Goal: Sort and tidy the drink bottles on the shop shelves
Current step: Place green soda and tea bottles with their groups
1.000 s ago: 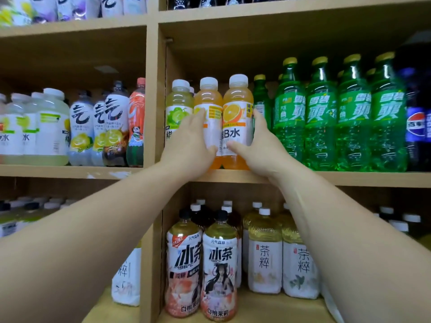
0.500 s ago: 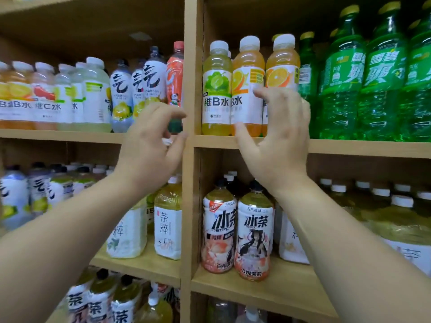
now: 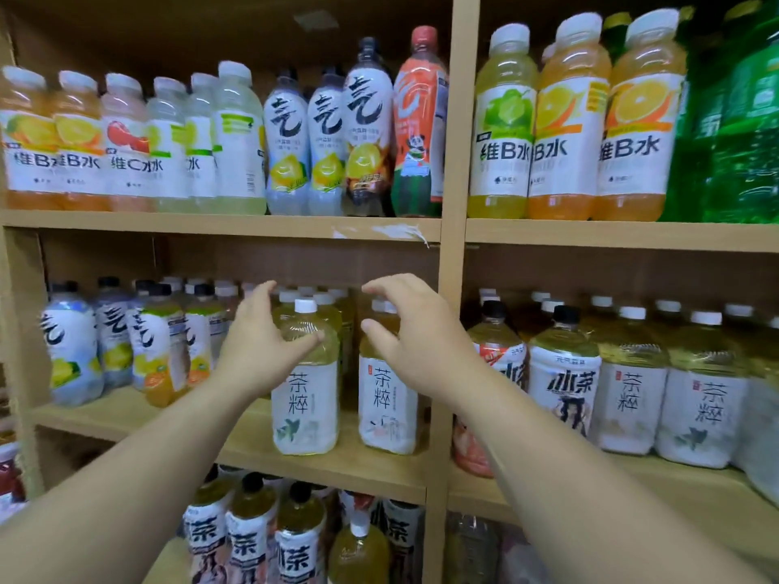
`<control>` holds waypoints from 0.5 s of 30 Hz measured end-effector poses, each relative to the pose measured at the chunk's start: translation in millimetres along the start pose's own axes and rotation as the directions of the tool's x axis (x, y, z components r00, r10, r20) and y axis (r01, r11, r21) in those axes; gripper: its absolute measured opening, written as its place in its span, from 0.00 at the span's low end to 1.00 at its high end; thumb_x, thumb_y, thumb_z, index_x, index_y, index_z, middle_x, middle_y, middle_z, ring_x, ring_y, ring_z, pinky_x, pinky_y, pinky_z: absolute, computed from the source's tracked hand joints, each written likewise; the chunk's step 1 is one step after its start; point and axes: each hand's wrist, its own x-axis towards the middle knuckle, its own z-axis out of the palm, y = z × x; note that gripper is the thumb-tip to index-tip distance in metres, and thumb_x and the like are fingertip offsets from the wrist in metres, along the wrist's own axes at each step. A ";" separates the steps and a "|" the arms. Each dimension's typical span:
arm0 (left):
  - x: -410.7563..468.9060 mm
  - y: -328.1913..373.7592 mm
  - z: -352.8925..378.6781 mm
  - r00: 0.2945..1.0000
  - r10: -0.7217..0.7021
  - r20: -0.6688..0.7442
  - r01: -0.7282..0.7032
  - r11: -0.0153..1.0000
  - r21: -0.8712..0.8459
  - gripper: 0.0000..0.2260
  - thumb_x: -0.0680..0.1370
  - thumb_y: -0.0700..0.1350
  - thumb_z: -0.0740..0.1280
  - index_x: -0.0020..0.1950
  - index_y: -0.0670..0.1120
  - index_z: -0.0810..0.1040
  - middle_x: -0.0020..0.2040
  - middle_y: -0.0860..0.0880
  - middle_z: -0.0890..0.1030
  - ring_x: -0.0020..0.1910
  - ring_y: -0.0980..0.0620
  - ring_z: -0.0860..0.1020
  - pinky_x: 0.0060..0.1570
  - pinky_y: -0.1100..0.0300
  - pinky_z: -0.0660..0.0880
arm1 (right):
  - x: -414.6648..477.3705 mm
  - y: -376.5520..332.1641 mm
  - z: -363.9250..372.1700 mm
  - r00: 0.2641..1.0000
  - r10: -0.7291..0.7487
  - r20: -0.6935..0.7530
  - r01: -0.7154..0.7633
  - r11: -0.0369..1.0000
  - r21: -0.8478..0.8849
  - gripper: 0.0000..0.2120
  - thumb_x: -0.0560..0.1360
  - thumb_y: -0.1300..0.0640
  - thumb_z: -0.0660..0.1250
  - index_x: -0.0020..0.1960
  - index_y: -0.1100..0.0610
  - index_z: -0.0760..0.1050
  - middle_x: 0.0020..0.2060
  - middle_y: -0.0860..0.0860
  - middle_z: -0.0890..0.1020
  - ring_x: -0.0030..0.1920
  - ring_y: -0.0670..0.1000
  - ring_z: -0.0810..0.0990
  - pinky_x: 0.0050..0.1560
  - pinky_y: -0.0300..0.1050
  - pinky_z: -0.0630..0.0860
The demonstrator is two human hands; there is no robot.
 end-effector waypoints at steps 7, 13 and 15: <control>2.5 -32.1 15.7 0.964 -0.003 0.265 0.068 0.970 -0.235 0.43 0.68 0.61 0.79 0.77 0.51 0.63 0.66 0.55 0.75 0.68 0.49 0.73 0.58 0.57 0.71 | 24.7 -12.1 33.3 0.864 0.472 0.174 -0.465 0.882 -0.080 0.41 0.79 0.46 0.69 0.82 0.51 0.48 0.76 0.58 0.63 0.75 0.60 0.64 0.71 0.56 0.70; 10.8 -55.2 13.6 0.957 0.095 0.273 -0.026 0.969 -0.245 0.43 0.68 0.61 0.78 0.77 0.52 0.63 0.71 0.53 0.72 0.69 0.50 0.72 0.66 0.50 0.72 | 22.8 9.6 63.1 0.765 0.642 0.048 -0.639 0.766 -0.070 0.46 0.75 0.46 0.74 0.81 0.54 0.48 0.69 0.56 0.72 0.67 0.59 0.73 0.62 0.55 0.77; 10.7 -60.4 14.1 0.957 0.104 0.271 -0.028 0.963 -0.269 0.44 0.66 0.65 0.78 0.76 0.54 0.64 0.70 0.52 0.74 0.67 0.50 0.74 0.66 0.46 0.74 | 20.1 14.1 72.0 0.742 0.670 -0.023 -0.668 0.736 -0.113 0.50 0.72 0.46 0.77 0.81 0.56 0.50 0.69 0.57 0.72 0.68 0.60 0.72 0.65 0.57 0.75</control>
